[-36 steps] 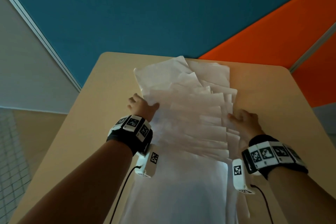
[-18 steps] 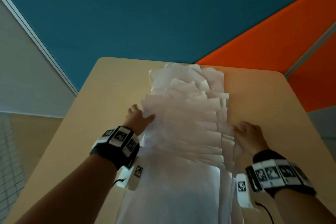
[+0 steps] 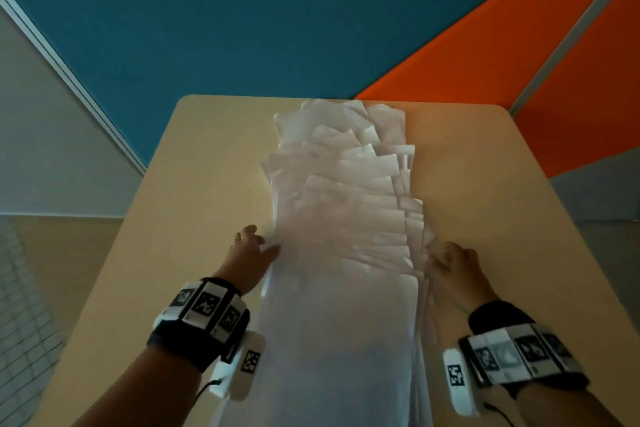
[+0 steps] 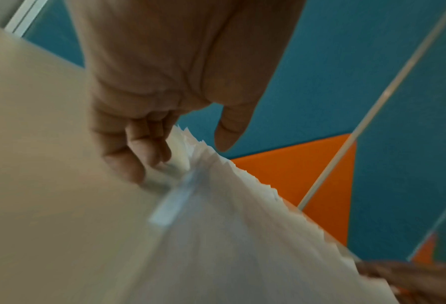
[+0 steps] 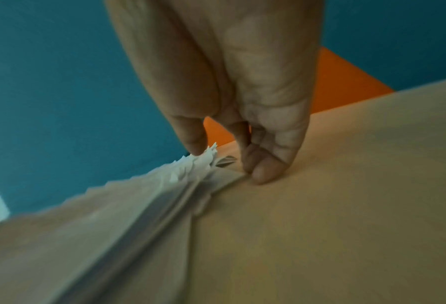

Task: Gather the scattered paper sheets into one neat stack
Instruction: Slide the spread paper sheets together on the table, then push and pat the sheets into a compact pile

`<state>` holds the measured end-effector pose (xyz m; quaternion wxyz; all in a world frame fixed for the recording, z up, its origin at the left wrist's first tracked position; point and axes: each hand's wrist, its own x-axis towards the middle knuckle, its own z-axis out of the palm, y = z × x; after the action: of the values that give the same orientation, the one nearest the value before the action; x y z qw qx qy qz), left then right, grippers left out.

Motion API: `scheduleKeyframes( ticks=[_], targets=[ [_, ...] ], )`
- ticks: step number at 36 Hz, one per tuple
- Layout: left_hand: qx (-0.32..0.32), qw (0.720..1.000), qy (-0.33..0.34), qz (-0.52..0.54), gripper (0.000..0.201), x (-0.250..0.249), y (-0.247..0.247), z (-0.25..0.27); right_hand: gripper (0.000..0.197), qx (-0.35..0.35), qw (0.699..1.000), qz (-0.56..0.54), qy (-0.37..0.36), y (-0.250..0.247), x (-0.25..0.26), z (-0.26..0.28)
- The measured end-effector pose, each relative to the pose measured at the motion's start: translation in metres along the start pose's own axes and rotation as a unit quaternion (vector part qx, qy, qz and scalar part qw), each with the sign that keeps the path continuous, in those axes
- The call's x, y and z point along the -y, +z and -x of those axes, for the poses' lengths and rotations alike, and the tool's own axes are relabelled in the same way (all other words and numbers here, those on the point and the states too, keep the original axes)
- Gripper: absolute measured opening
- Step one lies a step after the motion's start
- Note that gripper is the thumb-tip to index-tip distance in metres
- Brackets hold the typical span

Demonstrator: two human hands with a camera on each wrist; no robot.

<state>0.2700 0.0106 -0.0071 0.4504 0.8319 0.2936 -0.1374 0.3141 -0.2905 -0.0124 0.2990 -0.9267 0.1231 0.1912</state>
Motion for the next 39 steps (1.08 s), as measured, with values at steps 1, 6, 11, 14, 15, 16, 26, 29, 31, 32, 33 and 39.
scheduleKeyframes(
  ticks=[1,6,11,14,15,16,26,29,31,32,33,39],
  targets=[
    [0.017,1.0,0.006,-0.018,0.064,0.007,-0.004,0.007,0.039,0.016,0.999,0.028,-0.011,0.0,-0.007,0.008],
    [0.077,0.99,0.061,-0.104,0.052,0.024,0.001,0.037,0.039,-0.006,0.993,0.099,-0.065,0.025,-0.011,0.046],
    [0.064,0.984,0.069,-0.149,0.052,0.019,0.007,0.049,0.036,-0.023,0.998,0.055,-0.032,0.033,-0.003,0.051],
    [0.034,0.984,0.05,-0.169,0.06,0.028,-0.003,0.052,0.029,-0.038,0.999,0.027,-0.011,0.019,-0.014,0.053],
    [0.032,0.983,0.041,-0.176,0.06,0.031,-0.005,0.055,0.028,-0.044,0.999,0.03,-0.006,0.016,-0.02,0.056],
    [0.037,0.983,0.033,-0.178,0.06,0.033,-0.007,0.058,0.027,-0.047,0.998,0.035,-0.003,0.015,-0.024,0.06],
    [0.09,0.975,0.056,-0.196,0.06,0.034,0.007,0.086,0.044,0.011,0.999,0.031,0.001,0.033,-0.023,0.101],
    [0.092,0.965,0.059,-0.239,0.068,0.053,-0.007,0.101,0.05,0.034,0.995,0.091,0.004,0.018,-0.044,0.12],
    [0.112,0.962,0.067,-0.239,0.072,0.066,-0.011,0.114,0.056,0.055,0.99,0.126,-0.004,0.016,-0.057,0.138],
    [0.119,0.962,0.073,-0.235,0.073,0.071,-0.009,0.12,0.057,0.059,0.99,0.13,-0.011,0.019,-0.062,0.146],
    [0.126,0.96,0.08,-0.235,0.072,0.074,-0.006,0.125,0.056,0.058,0.99,0.125,-0.022,0.025,-0.064,0.152],
    [0.126,0.955,0.109,-0.245,0.08,0.067,0.02,0.132,0.057,0.032,0.995,0.076,-0.049,0.058,-0.049,0.161]
  ],
)
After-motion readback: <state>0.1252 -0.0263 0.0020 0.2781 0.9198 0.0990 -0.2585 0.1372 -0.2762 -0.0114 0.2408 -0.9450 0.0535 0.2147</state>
